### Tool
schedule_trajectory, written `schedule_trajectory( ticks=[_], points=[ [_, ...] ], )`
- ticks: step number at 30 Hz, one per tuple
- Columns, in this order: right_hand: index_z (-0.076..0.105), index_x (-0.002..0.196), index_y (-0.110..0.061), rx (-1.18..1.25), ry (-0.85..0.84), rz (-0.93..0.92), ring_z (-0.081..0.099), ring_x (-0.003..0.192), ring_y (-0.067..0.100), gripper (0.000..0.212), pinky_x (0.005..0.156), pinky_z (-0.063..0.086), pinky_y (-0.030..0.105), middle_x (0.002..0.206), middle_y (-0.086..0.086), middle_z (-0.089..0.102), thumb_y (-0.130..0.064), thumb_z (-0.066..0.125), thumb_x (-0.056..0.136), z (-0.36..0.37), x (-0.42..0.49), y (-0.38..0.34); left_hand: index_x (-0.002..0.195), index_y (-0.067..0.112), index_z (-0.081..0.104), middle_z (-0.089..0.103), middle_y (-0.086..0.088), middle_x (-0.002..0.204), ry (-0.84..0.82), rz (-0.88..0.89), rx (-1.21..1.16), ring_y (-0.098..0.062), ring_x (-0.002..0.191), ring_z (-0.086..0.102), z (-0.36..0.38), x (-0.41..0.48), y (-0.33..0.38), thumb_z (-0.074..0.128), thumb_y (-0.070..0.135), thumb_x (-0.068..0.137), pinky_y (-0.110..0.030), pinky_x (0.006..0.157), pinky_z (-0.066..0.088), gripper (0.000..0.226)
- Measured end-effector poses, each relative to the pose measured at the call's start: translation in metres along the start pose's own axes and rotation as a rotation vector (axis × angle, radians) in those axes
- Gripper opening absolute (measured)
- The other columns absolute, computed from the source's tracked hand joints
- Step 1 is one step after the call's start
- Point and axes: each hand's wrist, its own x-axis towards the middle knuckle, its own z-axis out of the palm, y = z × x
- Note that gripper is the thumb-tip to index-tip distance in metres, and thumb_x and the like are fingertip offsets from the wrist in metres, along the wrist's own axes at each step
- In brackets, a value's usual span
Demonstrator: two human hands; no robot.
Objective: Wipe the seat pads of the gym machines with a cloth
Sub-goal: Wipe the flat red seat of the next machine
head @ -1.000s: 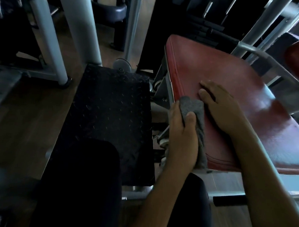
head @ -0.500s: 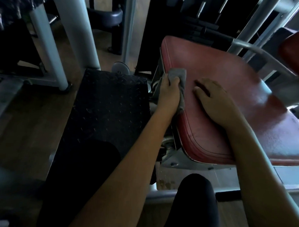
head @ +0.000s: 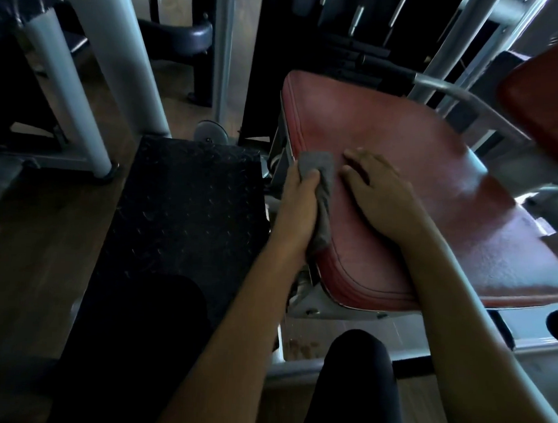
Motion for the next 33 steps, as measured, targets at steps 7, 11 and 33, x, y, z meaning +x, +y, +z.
schedule_trajectory(
  ticks=[7, 11, 33],
  points=[
    [0.045, 0.143, -0.031, 0.008, -0.003, 0.008, 0.038, 0.139, 0.023, 0.045, 0.115, 0.029, 0.048, 0.152, -0.003, 0.04, -0.046, 0.041, 0.101, -0.005, -0.002, -0.006, 0.136, 0.014, 0.055, 0.062, -0.012, 0.13, 0.098, -0.086, 0.048, -0.03, 0.12, 0.059, 0.003, 0.075, 0.021, 0.049, 0.055, 0.08, -0.046, 0.105, 0.047, 0.07],
    [0.046, 0.142, -0.031, 0.005, 0.008, 0.024, 0.038, 0.138, 0.025, 0.044, 0.114, 0.028, 0.046, 0.15, -0.002, 0.041, -0.046, 0.041, 0.1, -0.006, -0.003, -0.008, 0.146, 0.018, 0.043, 0.054, -0.002, 0.138, 0.081, 0.006, 0.069, -0.019, 0.126, 0.052, 0.006, 0.014, 0.005, 0.04, 0.044, 0.099, -0.041, 0.11, 0.041, 0.053],
    [0.073, 0.114, -0.023, 0.62, 0.264, 0.185, 0.063, 0.109, 0.009, 0.029, 0.1, 0.049, 0.033, 0.113, -0.01, 0.072, -0.034, 0.052, 0.097, -0.026, -0.012, 0.003, 0.157, 0.011, 0.002, -0.01, -0.004, 0.166, -0.107, 0.321, 1.465, -0.03, 0.15, -0.017, 0.036, -0.033, 0.029, 0.017, 0.046, 0.105, -0.053, 0.121, -0.007, 0.065]
  ],
)
